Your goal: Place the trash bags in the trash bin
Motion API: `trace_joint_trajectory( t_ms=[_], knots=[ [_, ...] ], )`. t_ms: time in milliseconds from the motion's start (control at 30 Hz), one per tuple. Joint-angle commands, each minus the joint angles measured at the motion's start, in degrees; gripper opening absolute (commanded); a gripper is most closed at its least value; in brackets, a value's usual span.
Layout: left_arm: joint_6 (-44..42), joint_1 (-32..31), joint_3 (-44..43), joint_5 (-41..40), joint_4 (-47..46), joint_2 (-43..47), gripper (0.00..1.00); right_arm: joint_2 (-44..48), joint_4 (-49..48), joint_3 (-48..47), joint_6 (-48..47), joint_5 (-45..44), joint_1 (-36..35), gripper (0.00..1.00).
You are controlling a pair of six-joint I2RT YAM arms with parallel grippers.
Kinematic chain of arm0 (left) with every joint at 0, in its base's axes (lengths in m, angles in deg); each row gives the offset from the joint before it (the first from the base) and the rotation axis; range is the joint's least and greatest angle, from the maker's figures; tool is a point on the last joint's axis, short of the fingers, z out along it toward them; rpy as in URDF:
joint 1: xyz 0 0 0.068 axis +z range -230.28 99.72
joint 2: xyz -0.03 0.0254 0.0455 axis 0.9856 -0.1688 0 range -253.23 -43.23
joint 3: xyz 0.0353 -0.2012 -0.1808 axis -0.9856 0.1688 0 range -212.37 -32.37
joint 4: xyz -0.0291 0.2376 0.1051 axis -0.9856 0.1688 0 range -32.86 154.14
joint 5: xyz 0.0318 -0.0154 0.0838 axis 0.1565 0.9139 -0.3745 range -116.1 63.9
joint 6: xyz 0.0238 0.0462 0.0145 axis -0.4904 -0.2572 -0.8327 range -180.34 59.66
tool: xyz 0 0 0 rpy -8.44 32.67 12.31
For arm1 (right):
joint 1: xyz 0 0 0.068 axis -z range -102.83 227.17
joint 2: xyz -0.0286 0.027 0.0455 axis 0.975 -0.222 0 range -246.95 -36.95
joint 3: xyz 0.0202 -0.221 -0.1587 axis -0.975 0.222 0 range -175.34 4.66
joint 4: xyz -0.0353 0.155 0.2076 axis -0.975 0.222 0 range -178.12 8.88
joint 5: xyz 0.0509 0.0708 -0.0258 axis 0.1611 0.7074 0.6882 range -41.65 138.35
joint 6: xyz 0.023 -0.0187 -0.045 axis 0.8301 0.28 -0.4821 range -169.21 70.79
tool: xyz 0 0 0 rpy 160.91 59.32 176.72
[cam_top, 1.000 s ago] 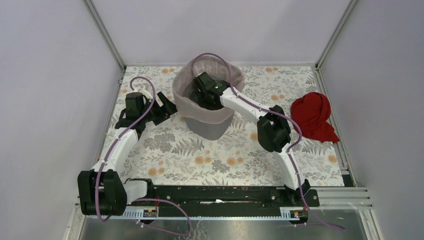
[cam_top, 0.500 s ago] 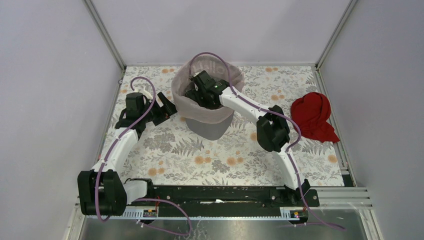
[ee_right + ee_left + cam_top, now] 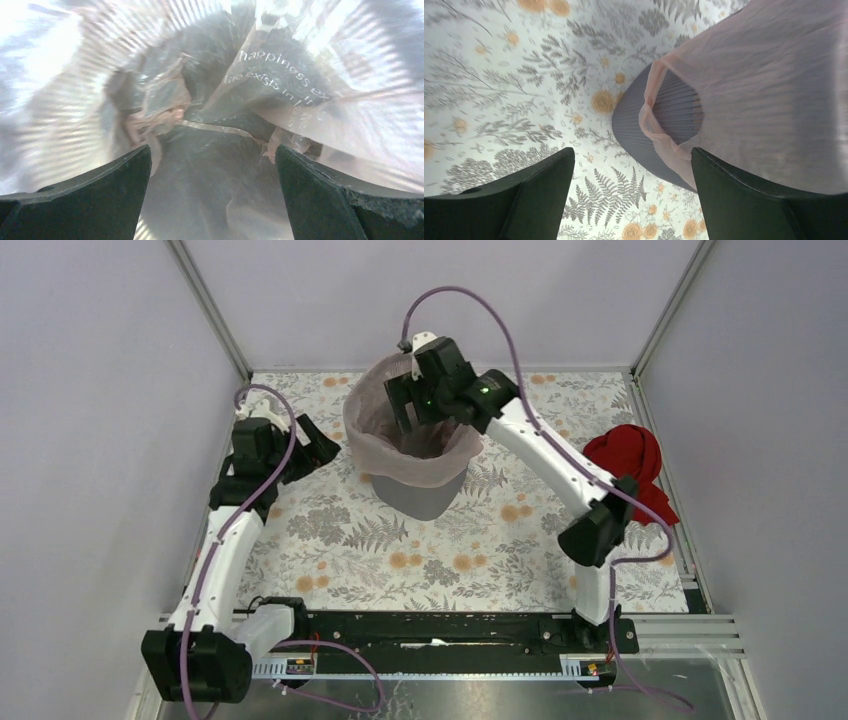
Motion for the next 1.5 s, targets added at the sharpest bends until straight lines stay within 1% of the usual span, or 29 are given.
trace_joint_trajectory(
  t_ms=[0, 67, 133, 167, 267, 333, 400, 500, 633, 733, 833, 867, 967, 1100, 1167, 1233, 1267, 1300, 1367, 1433, 1467],
  knots=[
    [-3.3, -0.1, -10.3, -6.4, 3.1, 3.2, 0.91, 9.8, 0.6, -1.9, 0.8, 3.8, 0.3, 1.00],
    [-3.9, -0.1, -16.2, -4.2, 4.0, 3.2, 0.94, 15.4, -1.5, 2.1, 0.6, 4.1, 0.3, 1.00],
    [-3.6, -0.1, -21.3, 0.6, 2.5, 3.4, 0.98, 22.8, -5.4, 8.5, 0.2, 3.4, 0.3, 1.00],
    [-3.3, -0.1, -23.9, 3.6, 0.9, 3.7, 0.99, 26.7, -7.6, 12.0, 0.3, 3.1, 0.3, 1.00],
    [-3.2, -0.2, -28.1, 13.4, -5.6, 4.7, 0.99, 39.6, -14.8, 23.5, -0.1, 3.5, 0.3, 1.00],
    [-4.8, -0.1, -31.2, 17.5, -8.0, 5.6, 0.99, 47.3, -17.7, 28.7, 0.3, 3.1, 0.3, 1.00],
    [-7.0, -0.2, -33.9, 18.5, -8.8, 7.2, 0.99, 54.3, -17.9, 30.4, -0.3, 3.3, 0.3, 1.00],
    [-9.1, -0.1, -34.4, 15.6, -12.3, 12.1, 0.99, 59.9, -15.0, 28.5, -1.6, 0.4, 0.3, 1.00],
    [-9.0, -0.2, -30.7, 11.6, -18.9, 17.9, 0.99, 64.9, -13.9, 28.4, -3.2, -4.2, 0.3, 1.00],
    [-9.7, -0.2, -31.5, 10.0, -17.8, 18.2, 0.99, 66.9, -14.7, 30.0, -4.4, -6.2, 0.3, 1.00],
    [-9.4, -0.2, -31.4, 7.5, -15.2, 17.7, 0.99, 65.5, -13.3, 31.1, -3.8, -9.5, 0.3, 1.00],
    [-9.3, -0.2, -31.1, 7.3, -14.4, 17.5, 0.99, 65.2, -13.9, 33.0, -3.0, -10.3, 0.3, 1.00],
    [-9.8, -0.2, -30.5, 8.0, -12.8, 17.6, 0.99, 65.9, -18.2, 43.5, -1.4, -11.2, 0.3, 1.00],
    [-11.6, -0.2, -31.1, 6.8, -10.2, 17.7, 0.99, 62.3, -19.3, 52.0, 3.4, -18.0, 0.4, 1.00],
    [-12.0, -0.3, -31.0, 6.5, -9.8, 17.8, 0.99, 60.1, -21.5, 56.2, 3.0, -16.9, 0.4, 1.00],
    [-11.7, -0.6, -30.3, 6.9, -10.0, 17.9, 0.99, 58.8, -26.5, 61.8, 1.0, -14.0, 0.9, 1.00],
    [-11.2, -0.8, -29.8, 7.3, -10.1, 17.9, 0.99, 58.6, -30.0, 66.7, -0.8, -10.8, 1.8, 1.00],
    [-10.6, -1.1, -29.0, 7.6, -10.3, 18.0, 0.99, 58.6, -37.3, 70.9, -2.6, -4.3, 3.4, 1.00],
    [-9.2, -1.4, -27.1, 8.4, -11.5, 18.2, 0.99, 58.6, -51.9, 80.3, -3.7, 4.6, 7.7, 1.00],
    [-7.7, -1.8, -25.9, 9.0, -12.5, 18.1, 0.99, 57.4, -68.0, 89.3, -0.9, 13.3, 13.1, 1.00],
    [-7.3, -2.1, -25.6, 9.5, -13.0, 18.0, 0.99, 56.0, -76.6, 92.9, 0.0, 16.3, 15.2, 1.00]
  ],
)
